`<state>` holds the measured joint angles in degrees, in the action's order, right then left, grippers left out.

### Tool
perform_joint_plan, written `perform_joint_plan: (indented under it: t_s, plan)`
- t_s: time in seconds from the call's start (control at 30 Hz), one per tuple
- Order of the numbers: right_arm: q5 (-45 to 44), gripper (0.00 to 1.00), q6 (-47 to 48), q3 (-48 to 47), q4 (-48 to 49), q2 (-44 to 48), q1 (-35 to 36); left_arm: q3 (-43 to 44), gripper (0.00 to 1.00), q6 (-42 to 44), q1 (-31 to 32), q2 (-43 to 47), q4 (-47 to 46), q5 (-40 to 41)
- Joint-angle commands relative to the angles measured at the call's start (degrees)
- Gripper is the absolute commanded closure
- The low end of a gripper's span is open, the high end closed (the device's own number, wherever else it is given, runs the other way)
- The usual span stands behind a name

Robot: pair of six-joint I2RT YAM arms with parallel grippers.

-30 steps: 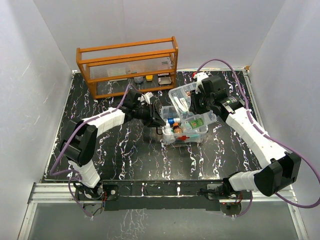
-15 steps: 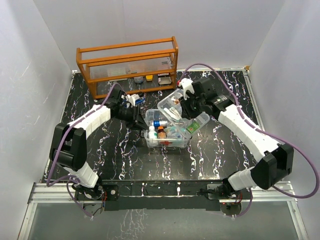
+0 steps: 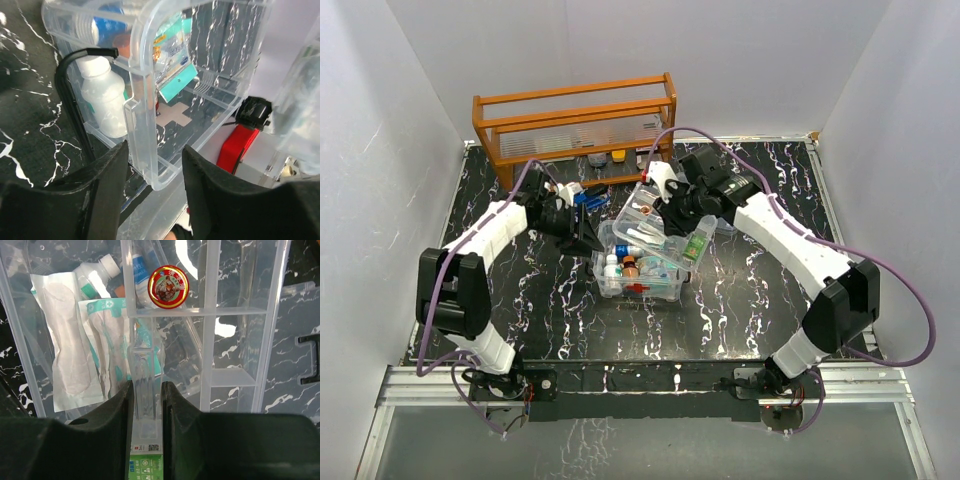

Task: Organize the medicine kit

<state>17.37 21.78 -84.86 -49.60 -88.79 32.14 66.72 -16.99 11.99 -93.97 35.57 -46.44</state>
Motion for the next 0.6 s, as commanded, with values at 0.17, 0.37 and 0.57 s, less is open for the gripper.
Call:
perform_joint_plan:
  t_s: [0.17,0.37,0.57]
  plan:
    - [5.2,1.0,10.9,-9.4,-2.5,-5.4,0.2,5.1,0.41,-4.5,-9.4,11.6,1.7,4.6]
    - [7.3,1.0,13.9,-14.7,-6.9,-10.5,0.8,4.6,0.38,-5.9,-12.4,14.9,1.9,11.4]
    - [8.3,1.0,15.4,-17.5,-9.3,-15.3,2.7,1.8,0.36,-6.7,-12.4,15.3,0.3,11.5]
